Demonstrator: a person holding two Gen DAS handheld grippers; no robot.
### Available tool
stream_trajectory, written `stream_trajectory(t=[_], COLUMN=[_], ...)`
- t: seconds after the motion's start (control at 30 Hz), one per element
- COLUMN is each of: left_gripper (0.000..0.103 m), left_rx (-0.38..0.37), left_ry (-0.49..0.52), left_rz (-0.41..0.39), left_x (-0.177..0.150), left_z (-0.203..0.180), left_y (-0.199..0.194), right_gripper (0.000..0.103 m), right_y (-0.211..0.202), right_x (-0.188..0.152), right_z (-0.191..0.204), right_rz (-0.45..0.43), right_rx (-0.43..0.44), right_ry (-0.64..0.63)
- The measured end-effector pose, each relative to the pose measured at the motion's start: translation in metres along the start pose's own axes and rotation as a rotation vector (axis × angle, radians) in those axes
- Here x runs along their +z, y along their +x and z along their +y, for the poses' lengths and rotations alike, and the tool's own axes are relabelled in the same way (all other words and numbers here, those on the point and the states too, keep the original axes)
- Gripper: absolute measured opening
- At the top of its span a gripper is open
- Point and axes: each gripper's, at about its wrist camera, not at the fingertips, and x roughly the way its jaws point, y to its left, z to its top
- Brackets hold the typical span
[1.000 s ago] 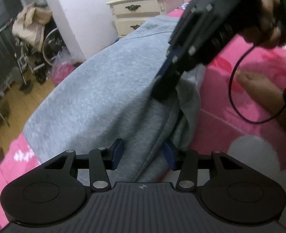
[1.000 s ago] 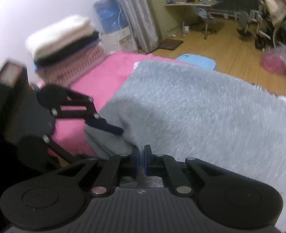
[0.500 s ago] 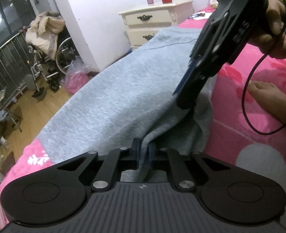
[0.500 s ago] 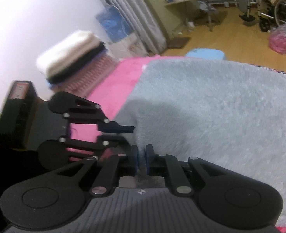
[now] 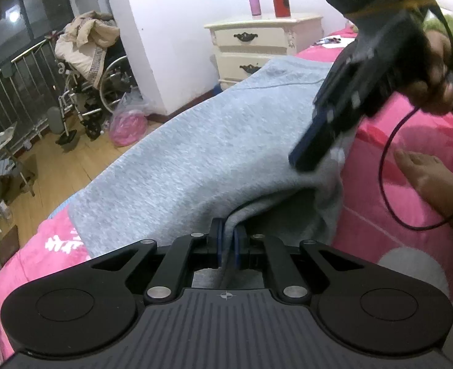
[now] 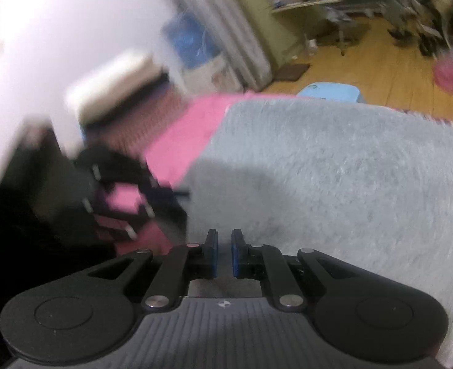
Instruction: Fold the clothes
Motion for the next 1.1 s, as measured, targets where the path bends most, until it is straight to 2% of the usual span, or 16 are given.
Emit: stream_trajectory(t=[0.1, 0.17, 0.23, 0.27, 0.37, 0.43, 0.5, 0.57, 0.6, 0.77, 0.87, 0.97, 1.03, 1.1], left_gripper=[0.006, 0.006, 0.006, 0.006, 0.006, 0.006, 0.006, 0.009, 0.009, 0.040, 0.044, 0.044, 0.044, 0.032], left_rx=[0.003, 0.004, 0.005, 0.003, 0.002, 0.002, -0.006, -0.029, -0.038, -0.067, -0.090, -0.097, -0.118, -0.146], left_ry=[-0.005, -0.008, -0.011, -0.012, -0.013, -0.016, -0.021, -0.031, -0.036, -0.038, 0.025, 0.112, 0.131, 0.153], left_rz=[-0.003, -0.005, -0.012, -0.016, -0.025, -0.027, -0.025, -0.003, 0.002, -0.028, -0.033, -0.030, -0.020, -0.008], left_x=[0.001, 0.002, 0.002, 0.002, 0.002, 0.003, 0.002, 0.002, 0.002, 0.007, 0.014, 0.021, 0.024, 0.024], left_z=[0.000, 0.001, 0.002, 0.002, 0.003, 0.003, 0.004, 0.006, 0.008, 0.014, 0.010, 0.003, 0.005, 0.005], left_y=[0.000, -0.001, -0.001, -0.002, -0.003, -0.003, -0.004, -0.005, -0.006, -0.013, -0.003, 0.012, 0.022, 0.029], right_gripper=[0.015, 0.030, 0.037, 0.038, 0.038, 0.037, 0.030, 0.017, 0.016, 0.013, 0.013, 0.013, 0.013, 0.013], right_y=[0.006, 0.007, 0.010, 0.013, 0.025, 0.034, 0.041, 0.044, 0.044, 0.046, 0.046, 0.046, 0.045, 0.044], right_x=[-0.001, -0.002, -0.004, -0.005, -0.007, -0.006, -0.005, -0.004, -0.004, -0.005, -0.007, -0.007, -0.007, -0.005], right_z=[0.020, 0.033, 0.042, 0.046, 0.052, 0.053, 0.054, 0.054, 0.054, 0.057, 0.061, 0.062, 0.063, 0.060], right_rz=[-0.003, -0.013, -0.004, 0.004, 0.022, 0.028, 0.033, 0.025, 0.019, 0.023, 0.022, 0.017, 0.013, 0.001], right_rx=[-0.049, -0.092, -0.119, -0.128, -0.155, -0.166, -0.195, -0.221, -0.230, -0.261, -0.274, -0.275, -0.276, -0.280], right_ry=[-0.152, -0.252, -0.351, -0.396, -0.493, -0.515, -0.531, -0.521, -0.513, -0.527, -0.552, -0.568, -0.572, -0.553])
